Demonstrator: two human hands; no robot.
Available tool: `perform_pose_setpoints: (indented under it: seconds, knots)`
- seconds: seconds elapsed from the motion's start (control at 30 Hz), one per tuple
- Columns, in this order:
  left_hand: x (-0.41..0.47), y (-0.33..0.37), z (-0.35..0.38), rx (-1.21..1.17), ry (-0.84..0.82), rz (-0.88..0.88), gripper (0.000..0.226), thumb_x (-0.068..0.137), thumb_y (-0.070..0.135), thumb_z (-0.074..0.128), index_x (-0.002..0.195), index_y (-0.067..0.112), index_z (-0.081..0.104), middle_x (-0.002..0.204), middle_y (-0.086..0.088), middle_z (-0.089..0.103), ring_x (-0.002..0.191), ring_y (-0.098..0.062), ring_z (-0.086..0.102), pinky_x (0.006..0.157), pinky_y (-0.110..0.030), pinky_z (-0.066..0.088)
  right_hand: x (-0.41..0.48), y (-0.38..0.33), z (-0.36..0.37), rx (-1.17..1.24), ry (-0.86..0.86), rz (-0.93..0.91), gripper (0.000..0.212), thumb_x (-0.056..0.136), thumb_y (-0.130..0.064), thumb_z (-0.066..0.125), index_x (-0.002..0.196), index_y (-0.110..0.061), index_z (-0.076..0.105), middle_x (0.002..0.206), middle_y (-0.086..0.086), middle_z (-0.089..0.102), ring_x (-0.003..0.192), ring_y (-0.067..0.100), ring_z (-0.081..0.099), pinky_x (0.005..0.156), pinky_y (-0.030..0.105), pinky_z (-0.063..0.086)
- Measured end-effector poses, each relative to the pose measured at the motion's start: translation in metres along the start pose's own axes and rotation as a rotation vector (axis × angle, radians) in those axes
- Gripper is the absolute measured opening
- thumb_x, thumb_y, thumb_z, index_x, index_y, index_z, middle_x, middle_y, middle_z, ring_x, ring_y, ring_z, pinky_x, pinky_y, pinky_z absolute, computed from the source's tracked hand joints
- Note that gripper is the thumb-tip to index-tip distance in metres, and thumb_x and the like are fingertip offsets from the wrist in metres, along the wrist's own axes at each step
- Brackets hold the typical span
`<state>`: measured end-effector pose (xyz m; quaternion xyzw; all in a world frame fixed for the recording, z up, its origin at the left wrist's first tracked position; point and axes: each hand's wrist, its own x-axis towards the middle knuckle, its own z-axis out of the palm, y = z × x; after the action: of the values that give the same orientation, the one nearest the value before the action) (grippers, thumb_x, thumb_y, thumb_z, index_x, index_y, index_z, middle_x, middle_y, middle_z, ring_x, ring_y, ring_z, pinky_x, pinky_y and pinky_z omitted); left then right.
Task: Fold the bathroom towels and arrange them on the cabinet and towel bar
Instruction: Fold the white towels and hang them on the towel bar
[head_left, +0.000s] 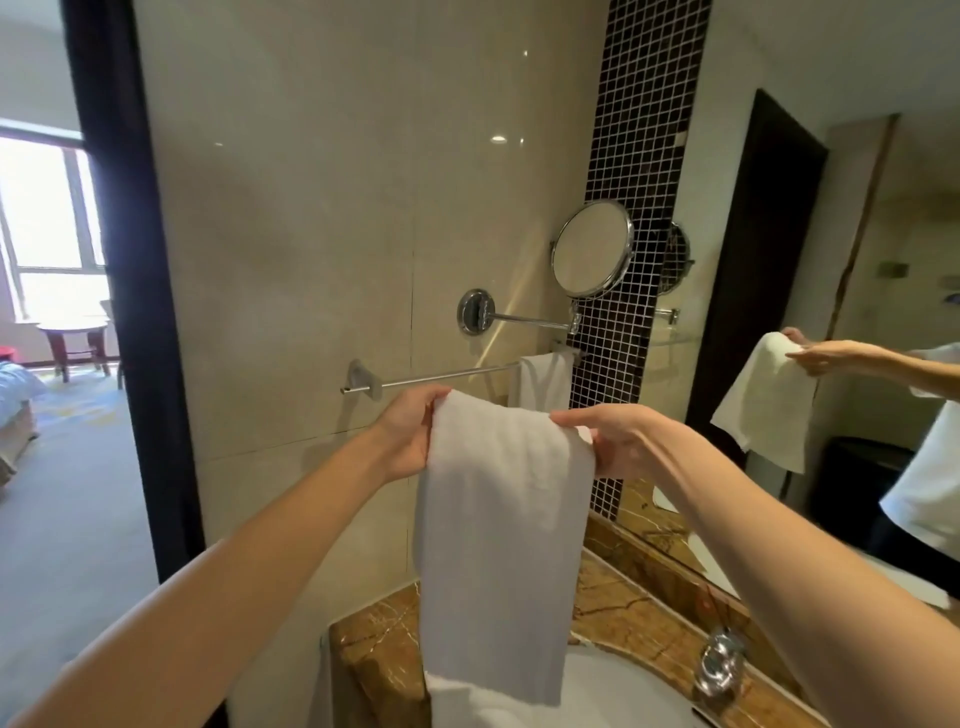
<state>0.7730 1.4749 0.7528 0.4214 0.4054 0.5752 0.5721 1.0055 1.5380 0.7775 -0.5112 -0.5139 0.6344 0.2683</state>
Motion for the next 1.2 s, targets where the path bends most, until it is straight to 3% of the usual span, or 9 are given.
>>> perform_pose_setpoints:
  seconds: [0.1,0.17,0.37,0.53,0.67,0.77,0.9,1.1,1.2]
  knots:
    - [-0.001,0.003,0.001,0.071,0.036,-0.003,0.030,0.097,0.015,0.041,0.093,0.000,0.067,0.077,-0.006,0.071,0.069,-0.016,0.068,0.060,-0.024,0.055,0.001,0.001,0.002,-0.057,0.147,-0.059,0.039,0.073,-0.020,0.079,0.099,-0.004,0.054,0.104,0.009,0.058,0.104,0.026,0.057,0.082,0.032,0.047]
    - [-0.002,0.002,0.004,0.050,0.067,0.011,0.028,0.100,0.017,0.041,0.093,0.001,0.063,0.070,-0.004,0.071,0.063,-0.013,0.068,0.056,-0.022,0.054,0.004,0.004,0.005,-0.067,0.200,-0.041,0.036,0.078,-0.021,0.077,0.092,-0.002,0.049,0.094,0.008,0.054,0.091,0.025,0.058,0.080,0.034,0.049]
    - [-0.006,0.001,0.012,0.038,0.041,0.045,0.016,0.098,0.017,0.049,0.097,0.007,0.061,0.085,-0.007,0.067,0.075,-0.016,0.065,0.060,-0.025,0.056,0.002,0.006,0.009,-0.110,0.224,0.097,0.046,0.086,-0.031,0.068,0.117,0.000,0.052,0.101,0.012,0.061,0.086,0.024,0.059,0.072,0.034,0.050]
    - [-0.007,0.003,0.010,0.061,0.015,0.049,0.012,0.097,0.015,0.050,0.089,0.012,0.059,0.082,-0.006,0.060,0.075,-0.016,0.057,0.071,-0.030,0.048,-0.006,0.006,0.013,-0.098,0.174,0.156,0.042,0.083,-0.030,0.070,0.112,-0.002,0.058,0.097,0.012,0.062,0.083,0.022,0.055,0.073,0.031,0.046]
    - [-0.008,0.005,0.001,0.080,0.009,0.055,0.011,0.097,0.016,0.051,0.098,0.009,0.059,0.089,-0.008,0.057,0.083,-0.019,0.053,0.075,-0.031,0.042,-0.007,0.006,0.019,0.024,0.173,0.143,0.037,0.083,-0.026,0.070,0.110,-0.004,0.058,0.096,0.010,0.063,0.083,0.023,0.058,0.075,0.033,0.047]
    - [-0.011,0.008,-0.002,0.078,0.003,0.056,0.011,0.097,0.016,0.051,0.099,0.009,0.059,0.089,-0.007,0.059,0.081,-0.017,0.057,0.076,-0.029,0.046,-0.006,0.002,0.025,0.043,0.174,0.122,0.035,0.085,-0.026,0.068,0.112,-0.005,0.058,0.094,0.009,0.061,0.080,0.023,0.057,0.064,0.035,0.045]
    - [-0.012,0.011,-0.002,0.031,-0.010,0.055,0.019,0.097,0.014,0.050,0.110,0.004,0.058,0.092,-0.007,0.063,0.083,-0.016,0.062,0.079,-0.027,0.054,-0.007,-0.003,0.034,-0.029,0.166,0.069,0.033,0.092,-0.024,0.057,0.119,-0.005,0.054,0.107,0.010,0.061,0.089,0.024,0.057,0.064,0.035,0.044]
    - [-0.007,0.016,-0.005,-0.024,0.114,-0.006,0.013,0.094,0.009,0.054,0.088,0.002,0.062,0.081,-0.008,0.069,0.072,-0.015,0.066,0.068,-0.025,0.057,-0.002,-0.012,0.035,-0.160,0.323,-0.095,0.030,0.090,0.004,0.043,0.118,0.001,0.053,0.123,0.019,0.058,0.107,0.033,0.059,0.082,0.040,0.053]
    - [-0.006,0.015,-0.004,-0.106,0.133,-0.085,0.015,0.093,0.006,0.055,0.082,0.000,0.062,0.063,-0.008,0.071,0.055,-0.014,0.068,0.069,-0.031,0.058,-0.001,-0.017,0.036,-0.188,0.327,-0.156,0.028,0.096,-0.001,0.037,0.119,0.003,0.052,0.120,0.020,0.059,0.099,0.031,0.061,0.075,0.036,0.052]
